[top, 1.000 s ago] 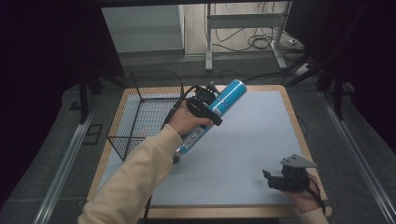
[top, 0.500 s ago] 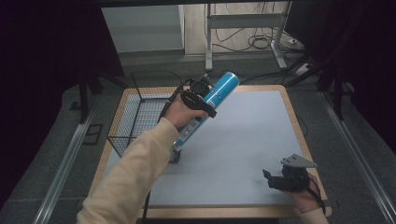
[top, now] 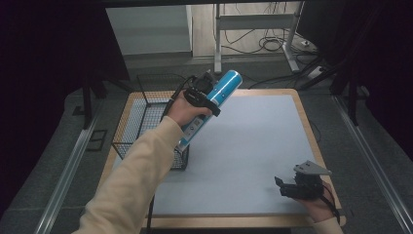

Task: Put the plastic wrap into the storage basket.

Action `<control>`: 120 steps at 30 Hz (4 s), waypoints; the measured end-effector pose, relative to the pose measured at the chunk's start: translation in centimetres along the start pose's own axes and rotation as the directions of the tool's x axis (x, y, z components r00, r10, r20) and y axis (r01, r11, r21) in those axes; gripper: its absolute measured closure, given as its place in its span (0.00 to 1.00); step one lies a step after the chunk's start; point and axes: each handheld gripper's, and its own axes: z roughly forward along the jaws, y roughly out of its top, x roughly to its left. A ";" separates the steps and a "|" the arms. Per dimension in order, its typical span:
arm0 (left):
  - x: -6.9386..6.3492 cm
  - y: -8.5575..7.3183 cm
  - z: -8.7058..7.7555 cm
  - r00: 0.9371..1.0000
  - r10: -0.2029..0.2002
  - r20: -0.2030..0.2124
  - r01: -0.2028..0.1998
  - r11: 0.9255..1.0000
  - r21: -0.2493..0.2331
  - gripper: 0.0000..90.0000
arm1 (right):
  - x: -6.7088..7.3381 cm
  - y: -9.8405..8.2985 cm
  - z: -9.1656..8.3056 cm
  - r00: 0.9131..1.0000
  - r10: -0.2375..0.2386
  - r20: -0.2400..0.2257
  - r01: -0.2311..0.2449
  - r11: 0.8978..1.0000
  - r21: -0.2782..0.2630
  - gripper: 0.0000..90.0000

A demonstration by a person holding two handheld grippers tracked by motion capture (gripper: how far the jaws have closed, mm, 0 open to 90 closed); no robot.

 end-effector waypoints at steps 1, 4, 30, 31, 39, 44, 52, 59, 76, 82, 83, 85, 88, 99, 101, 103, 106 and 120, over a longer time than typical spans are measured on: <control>0.0 0.0 0.0 1.000 0.000 0.000 0.000 1.000 0.000 0.35 | 0.0 0.0 0.0 1.000 0.000 0.000 0.000 1.000 0.000 0.14; 0.3 0.4 -0.4 1.000 0.000 -0.005 0.000 1.000 -0.005 0.35 | 0.0 0.0 0.0 1.000 0.000 -0.001 0.000 1.000 0.001 0.14; 5.9 -0.4 -0.1 0.991 -0.054 -0.120 0.057 0.998 0.025 0.35 | -0.2 -0.1 0.2 1.000 0.004 0.007 -0.004 1.000 0.008 0.14; 6.1 -0.5 0.0 0.991 -0.054 -0.123 0.058 0.998 0.027 0.35 | -0.2 -0.1 0.2 1.000 0.004 0.007 -0.004 1.000 0.009 0.15; 8.0 -1.6 0.8 0.982 -0.065 -0.178 0.075 0.996 0.047 0.35 | -0.3 -0.1 0.1 1.000 0.001 0.012 -0.001 1.000 0.008 0.15; 9.2 -2.4 1.7 0.979 -0.069 -0.194 0.084 0.994 0.074 0.35 | -0.2 -0.1 0.2 1.000 0.001 0.015 -0.001 1.000 0.010 0.15; 10.2 -3.2 3.2 0.977 -0.066 -0.204 0.086 0.992 0.089 0.35 | -0.2 -0.1 0.3 1.000 -0.001 0.015 0.001 1.000 0.013 0.15; 11.0 -3.7 5.1 0.972 -0.070 -0.222 0.101 0.986 0.133 0.35 | -0.2 -0.2 0.2 1.000 -0.003 0.018 0.003 1.000 0.013 0.15; 11.9 -4.6 7.7 0.960 -0.034 -0.279 0.096 0.972 0.213 0.35 | -0.1 -0.2 0.2 1.000 -0.009 0.017 0.008 1.000 0.015 0.15; 11.9 -4.6 8.2 0.951 -0.023 -0.309 0.097 0.969 0.226 0.35 | -0.1 -0.2 0.2 1.000 -0.009 0.016 0.009 1.000 0.014 0.15; 11.9 -4.6 8.2 0.949 -0.014 -0.315 0.091 0.969 0.231 0.34 | -0.1 -0.2 0.2 1.000 -0.010 0.017 0.009 1.000 0.014 0.15; 11.9 -4.6 8.2 0.942 -0.001 -0.337 0.084 0.969 0.231 0.34 | -0.1 -0.2 0.2 1.000 -0.010 0.017 0.010 1.000 0.012 0.15; 11.6 -4.5 7.3 0.943 -0.015 -0.333 0.084 0.977 0.194 0.24 | -0.1 -0.1 0.1 1.000 -0.010 0.018 0.009 1.000 0.011 0.15; 10.5 -5.5 2.9 0.979 -0.116 -0.165 0.125 0.991 0.045 0.16 | -0.1 -0.1 0.1 1.000 0.001 0.012 -0.001 1.000 0.008 0.15; 10.3 -5.6 2.4 0.981 -0.115 -0.155 0.121 0.992 0.031 0.17 | -0.1 -0.1 0.1 1.000 0.000 0.008 0.000 1.000 0.008 0.15; 9.7 -6.0 1.5 0.985 -0.110 -0.132 0.111 0.994 0.003 0.17 | 0.0 -0.1 0.1 1.000 -0.001 0.008 0.001 1.000 0.008 0.15; 7.9 -6.9 0.3 0.991 -0.081 -0.105 0.077 0.996 -0.040 0.16 | 0.0 0.0 -0.1 1.000 -0.001 0.014 0.001 1.000 0.003 0.15; 0.0 -10.5 -1.6 0.997 0.069 0.027 -0.063 0.980 -0.187 0.17 | 0.2 0.1 -0.2 1.000 0.005 0.002 -0.005 1.000 -0.003 0.15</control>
